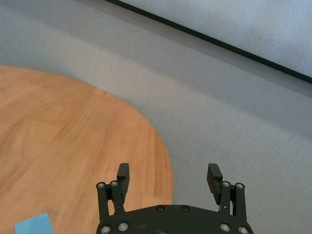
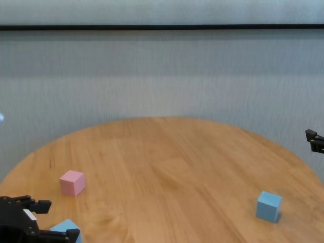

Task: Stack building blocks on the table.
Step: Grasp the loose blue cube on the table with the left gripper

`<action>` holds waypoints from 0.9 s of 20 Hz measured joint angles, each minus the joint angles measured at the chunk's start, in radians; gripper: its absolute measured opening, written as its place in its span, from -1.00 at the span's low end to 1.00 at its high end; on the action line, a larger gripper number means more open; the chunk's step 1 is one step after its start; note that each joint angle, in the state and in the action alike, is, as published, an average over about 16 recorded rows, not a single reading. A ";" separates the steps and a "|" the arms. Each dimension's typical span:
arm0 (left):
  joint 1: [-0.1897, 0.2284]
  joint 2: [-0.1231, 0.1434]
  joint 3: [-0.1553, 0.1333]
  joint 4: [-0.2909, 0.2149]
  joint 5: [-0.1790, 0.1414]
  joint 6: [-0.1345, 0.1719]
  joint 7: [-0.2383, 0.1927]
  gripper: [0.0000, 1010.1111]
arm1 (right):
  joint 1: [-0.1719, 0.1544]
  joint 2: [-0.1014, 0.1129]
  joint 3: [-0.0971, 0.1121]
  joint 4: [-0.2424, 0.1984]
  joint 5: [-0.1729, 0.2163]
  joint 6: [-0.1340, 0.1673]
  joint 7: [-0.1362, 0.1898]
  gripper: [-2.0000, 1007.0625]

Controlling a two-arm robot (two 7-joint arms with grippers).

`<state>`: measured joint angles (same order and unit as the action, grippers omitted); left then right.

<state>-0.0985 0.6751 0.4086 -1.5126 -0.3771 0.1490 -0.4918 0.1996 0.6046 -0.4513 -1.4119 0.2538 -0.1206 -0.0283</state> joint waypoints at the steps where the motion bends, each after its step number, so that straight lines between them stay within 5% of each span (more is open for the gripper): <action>1: -0.002 -0.003 -0.002 0.005 0.003 0.001 0.000 0.98 | 0.000 0.000 0.000 0.000 0.000 0.000 0.000 0.99; 18: -0.032 -0.051 -0.027 0.070 -0.004 0.051 -0.008 0.98 | 0.000 0.000 0.000 0.000 0.000 0.000 0.000 0.99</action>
<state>-0.1305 0.6246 0.3818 -1.4425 -0.3807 0.1999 -0.4999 0.1996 0.6046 -0.4513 -1.4119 0.2538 -0.1206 -0.0283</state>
